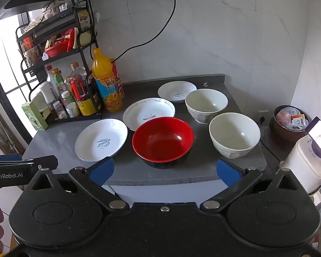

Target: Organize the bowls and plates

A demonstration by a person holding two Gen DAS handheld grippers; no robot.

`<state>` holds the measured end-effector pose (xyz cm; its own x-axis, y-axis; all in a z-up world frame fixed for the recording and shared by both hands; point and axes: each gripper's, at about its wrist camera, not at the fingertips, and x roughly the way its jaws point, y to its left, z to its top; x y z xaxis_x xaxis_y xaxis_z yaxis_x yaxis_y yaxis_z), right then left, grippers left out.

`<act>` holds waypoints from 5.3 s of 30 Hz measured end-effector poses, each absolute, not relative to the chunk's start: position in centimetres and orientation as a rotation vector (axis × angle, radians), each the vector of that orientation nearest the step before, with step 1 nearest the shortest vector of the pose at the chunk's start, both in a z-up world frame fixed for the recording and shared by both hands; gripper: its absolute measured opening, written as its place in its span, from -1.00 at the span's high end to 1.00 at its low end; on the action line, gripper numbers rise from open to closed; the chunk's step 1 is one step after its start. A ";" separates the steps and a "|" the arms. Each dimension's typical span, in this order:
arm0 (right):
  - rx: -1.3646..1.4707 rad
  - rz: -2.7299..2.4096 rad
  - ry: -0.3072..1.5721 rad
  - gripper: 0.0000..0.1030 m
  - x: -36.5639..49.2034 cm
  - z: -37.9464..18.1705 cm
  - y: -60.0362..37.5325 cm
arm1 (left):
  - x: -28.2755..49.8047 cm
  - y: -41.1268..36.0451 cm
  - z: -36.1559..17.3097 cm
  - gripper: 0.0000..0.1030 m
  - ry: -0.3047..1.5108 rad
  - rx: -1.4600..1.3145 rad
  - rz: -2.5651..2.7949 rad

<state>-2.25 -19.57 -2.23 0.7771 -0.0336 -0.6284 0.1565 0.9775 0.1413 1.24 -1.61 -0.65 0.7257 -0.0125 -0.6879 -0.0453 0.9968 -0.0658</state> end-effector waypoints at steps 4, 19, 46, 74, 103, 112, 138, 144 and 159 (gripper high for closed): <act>0.192 -0.103 0.676 -1.00 -2.2 -2.1 -19.6 | 1.2 -2.0 -0.5 -0.99 0.756 -0.065 0.016; 0.193 -0.105 0.675 -1.00 -2.2 -2.1 -20.2 | 1.4 -2.6 -0.4 -0.99 0.761 -0.068 0.013; 0.170 -0.086 0.656 -1.00 -2.5 -1.8 -21.0 | 1.1 -3.2 0.9 -0.99 0.741 -0.070 0.038; 0.172 -0.101 0.690 -1.00 -1.3 -2.2 -21.2 | 1.9 -2.9 1.1 -0.99 0.816 -0.122 0.073; 0.330 -0.230 0.648 -1.00 10.7 -1.5 -14.6 | 14.5 6.7 0.8 -0.96 0.749 -0.032 -0.112; 0.337 -0.309 0.665 -1.00 12.3 -1.9 -14.4 | 18.1 8.4 -0.1 -0.95 0.773 -0.025 -0.214; 0.406 -0.331 0.776 -0.54 12.4 -8.6 -32.3 | 24.7 -8.4 -3.6 -0.74 0.886 0.060 -0.244; 0.423 -0.325 0.793 -0.47 12.2 -9.9 -35.8 | 25.9 -13.0 -4.5 -0.64 0.909 0.074 -0.258; 0.404 -0.259 0.852 0.04 13.2 -13.5 -40.3 | 28.5 -20.7 -7.5 -0.22 0.969 0.112 -0.274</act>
